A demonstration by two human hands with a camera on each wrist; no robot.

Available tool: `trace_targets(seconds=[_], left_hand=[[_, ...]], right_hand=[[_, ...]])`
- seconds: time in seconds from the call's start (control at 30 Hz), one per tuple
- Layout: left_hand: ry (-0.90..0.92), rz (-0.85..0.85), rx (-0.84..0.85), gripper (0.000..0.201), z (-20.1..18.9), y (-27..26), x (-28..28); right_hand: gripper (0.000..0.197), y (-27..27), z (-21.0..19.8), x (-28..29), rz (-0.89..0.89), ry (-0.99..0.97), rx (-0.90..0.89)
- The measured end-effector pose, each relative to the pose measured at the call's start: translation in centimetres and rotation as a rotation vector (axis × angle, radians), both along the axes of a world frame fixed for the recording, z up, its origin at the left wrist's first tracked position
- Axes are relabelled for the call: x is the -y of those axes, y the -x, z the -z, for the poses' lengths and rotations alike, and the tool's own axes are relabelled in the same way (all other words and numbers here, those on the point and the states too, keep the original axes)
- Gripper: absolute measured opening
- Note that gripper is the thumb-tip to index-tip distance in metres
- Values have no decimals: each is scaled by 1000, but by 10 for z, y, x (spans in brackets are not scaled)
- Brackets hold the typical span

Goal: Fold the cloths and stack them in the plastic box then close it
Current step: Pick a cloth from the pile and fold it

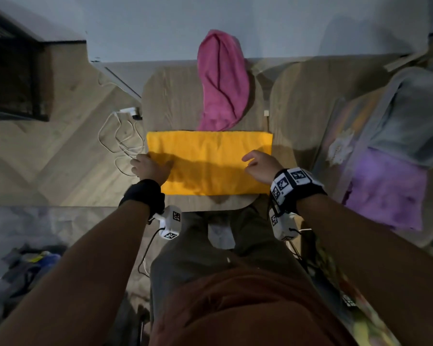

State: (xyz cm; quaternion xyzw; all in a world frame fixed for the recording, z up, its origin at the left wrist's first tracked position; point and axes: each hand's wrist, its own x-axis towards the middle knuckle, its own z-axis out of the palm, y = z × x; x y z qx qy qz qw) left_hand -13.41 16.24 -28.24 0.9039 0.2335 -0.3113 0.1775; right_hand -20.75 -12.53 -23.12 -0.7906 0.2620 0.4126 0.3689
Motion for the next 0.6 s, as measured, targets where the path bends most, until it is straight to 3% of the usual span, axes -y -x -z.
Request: trace_targets(seconds=[0.17, 0.33, 0.47, 0.6], left_hand=[[-17, 158, -28, 52, 1, -1, 8], [214, 180, 226, 30, -34, 14, 40], [370, 301, 245, 31, -48, 39, 88], [476, 246, 202, 55, -40, 57, 128]], right_hand=[[31, 13, 3, 9, 70, 18, 25], [32, 16, 2, 16, 98, 1, 19], [32, 15, -3, 20, 92, -12, 14], [28, 15, -4, 20, 104, -21, 17]])
